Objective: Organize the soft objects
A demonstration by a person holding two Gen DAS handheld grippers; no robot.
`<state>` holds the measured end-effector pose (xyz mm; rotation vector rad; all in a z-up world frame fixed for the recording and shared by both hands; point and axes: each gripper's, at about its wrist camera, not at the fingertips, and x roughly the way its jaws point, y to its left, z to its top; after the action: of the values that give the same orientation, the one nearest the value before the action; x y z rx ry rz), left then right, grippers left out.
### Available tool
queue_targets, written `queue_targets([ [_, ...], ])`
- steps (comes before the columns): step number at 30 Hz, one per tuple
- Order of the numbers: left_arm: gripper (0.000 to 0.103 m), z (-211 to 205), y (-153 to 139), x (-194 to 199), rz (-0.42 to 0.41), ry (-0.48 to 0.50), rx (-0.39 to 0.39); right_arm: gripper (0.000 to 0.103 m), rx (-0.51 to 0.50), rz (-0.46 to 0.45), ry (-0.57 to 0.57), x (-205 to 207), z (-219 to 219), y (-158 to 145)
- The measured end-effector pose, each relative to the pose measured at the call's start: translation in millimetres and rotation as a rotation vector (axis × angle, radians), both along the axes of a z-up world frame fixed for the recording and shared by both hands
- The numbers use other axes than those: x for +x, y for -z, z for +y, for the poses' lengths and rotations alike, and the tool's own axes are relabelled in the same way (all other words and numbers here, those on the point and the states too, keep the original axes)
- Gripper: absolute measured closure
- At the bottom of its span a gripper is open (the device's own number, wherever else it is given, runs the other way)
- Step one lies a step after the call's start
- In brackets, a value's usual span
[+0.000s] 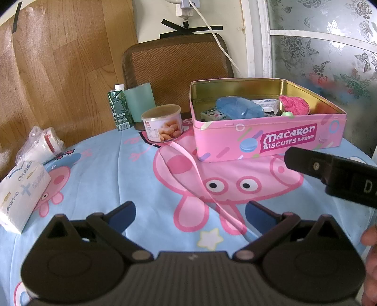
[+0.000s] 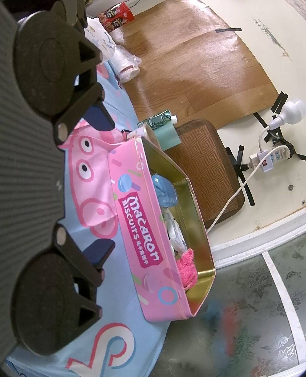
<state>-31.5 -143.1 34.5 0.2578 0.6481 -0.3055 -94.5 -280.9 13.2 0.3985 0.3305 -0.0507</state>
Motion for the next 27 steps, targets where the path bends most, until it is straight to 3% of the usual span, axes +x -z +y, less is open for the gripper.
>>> queue_targets([
  [27,0.0,-0.5,3.7,-1.5,0.009,0.004,0.006,0.004,0.0,0.006,0.007,-1.3,0.6,5.0],
])
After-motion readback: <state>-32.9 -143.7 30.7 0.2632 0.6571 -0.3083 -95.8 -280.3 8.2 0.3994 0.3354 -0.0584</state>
